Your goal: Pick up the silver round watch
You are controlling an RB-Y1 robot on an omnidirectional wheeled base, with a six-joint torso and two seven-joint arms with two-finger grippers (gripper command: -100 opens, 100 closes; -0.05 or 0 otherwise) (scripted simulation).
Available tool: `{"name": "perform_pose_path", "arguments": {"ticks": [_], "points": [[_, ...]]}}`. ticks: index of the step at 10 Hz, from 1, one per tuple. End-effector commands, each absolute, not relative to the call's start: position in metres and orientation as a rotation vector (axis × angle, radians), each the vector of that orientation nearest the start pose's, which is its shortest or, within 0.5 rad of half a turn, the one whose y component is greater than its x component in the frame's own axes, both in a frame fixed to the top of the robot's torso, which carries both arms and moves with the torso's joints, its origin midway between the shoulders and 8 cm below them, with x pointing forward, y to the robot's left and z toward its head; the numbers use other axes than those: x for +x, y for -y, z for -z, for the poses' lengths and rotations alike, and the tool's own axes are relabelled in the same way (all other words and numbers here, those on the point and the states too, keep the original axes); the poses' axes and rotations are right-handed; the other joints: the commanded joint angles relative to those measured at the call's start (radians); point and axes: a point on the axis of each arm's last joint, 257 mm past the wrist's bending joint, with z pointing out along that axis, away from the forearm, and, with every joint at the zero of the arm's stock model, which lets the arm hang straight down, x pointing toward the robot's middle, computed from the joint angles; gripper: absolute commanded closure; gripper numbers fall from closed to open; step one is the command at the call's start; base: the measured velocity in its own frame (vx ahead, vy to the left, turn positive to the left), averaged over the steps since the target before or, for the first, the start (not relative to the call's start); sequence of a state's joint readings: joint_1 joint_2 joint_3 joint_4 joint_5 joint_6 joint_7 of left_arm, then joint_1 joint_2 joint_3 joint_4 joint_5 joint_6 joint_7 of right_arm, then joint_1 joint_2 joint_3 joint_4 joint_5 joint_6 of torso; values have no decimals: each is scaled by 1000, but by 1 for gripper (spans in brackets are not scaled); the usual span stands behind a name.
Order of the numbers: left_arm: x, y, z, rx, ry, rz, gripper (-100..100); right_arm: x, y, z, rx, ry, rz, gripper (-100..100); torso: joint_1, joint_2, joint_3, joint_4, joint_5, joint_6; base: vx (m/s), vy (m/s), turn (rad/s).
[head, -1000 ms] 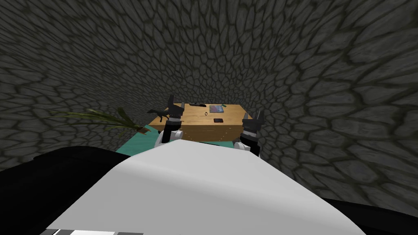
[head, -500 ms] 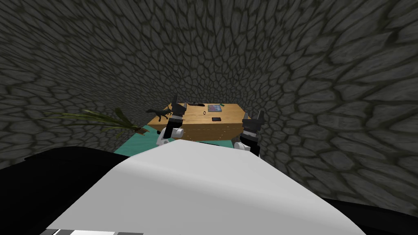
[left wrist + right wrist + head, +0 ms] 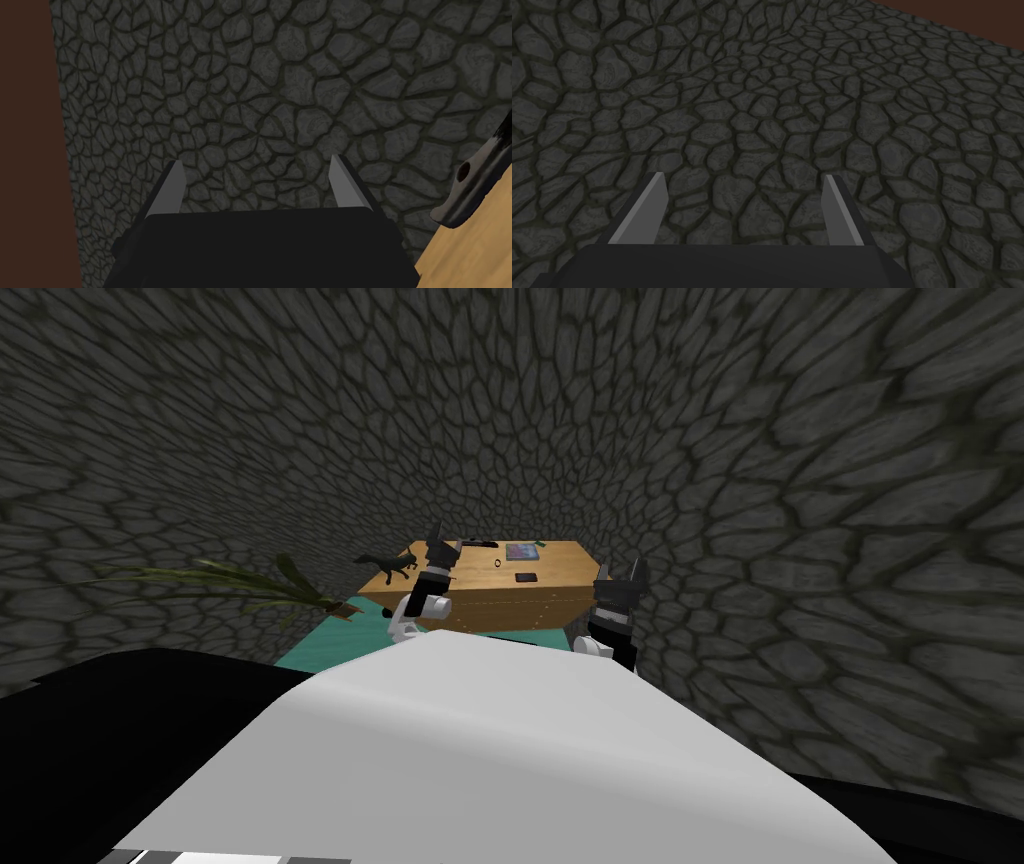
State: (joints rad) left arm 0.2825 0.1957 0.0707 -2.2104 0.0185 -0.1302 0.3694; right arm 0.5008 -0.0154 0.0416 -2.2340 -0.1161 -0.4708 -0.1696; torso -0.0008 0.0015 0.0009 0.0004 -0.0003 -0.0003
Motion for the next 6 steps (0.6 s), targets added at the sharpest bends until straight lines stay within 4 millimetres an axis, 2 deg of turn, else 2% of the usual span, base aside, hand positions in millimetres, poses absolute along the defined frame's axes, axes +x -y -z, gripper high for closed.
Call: {"name": "perform_pose_path", "arguments": {"ticks": [1,2,5,6], "points": [[442,-289,5,-957,-799,1555,-100,358,280,3,857,-549,-1552,0,0,0,0,0,0,0,-29,-31,-74],[444,-290,9,-973,-808,1547,-100,358,280,3,857,-549,-1552,0,-1,0,0,0,0,0,-35,-35,-36],[469,-294,21,-1086,-814,1590,-100,358,280,3,857,-549,-1552,0,-2,1,0,0,0,0,-44,-44,-57],[472,-296,28,-1113,-828,1576,-100,358,280,3,857,-549,-1552,0,-2,2,1,0,0,0,-39,-36,-36]]}}
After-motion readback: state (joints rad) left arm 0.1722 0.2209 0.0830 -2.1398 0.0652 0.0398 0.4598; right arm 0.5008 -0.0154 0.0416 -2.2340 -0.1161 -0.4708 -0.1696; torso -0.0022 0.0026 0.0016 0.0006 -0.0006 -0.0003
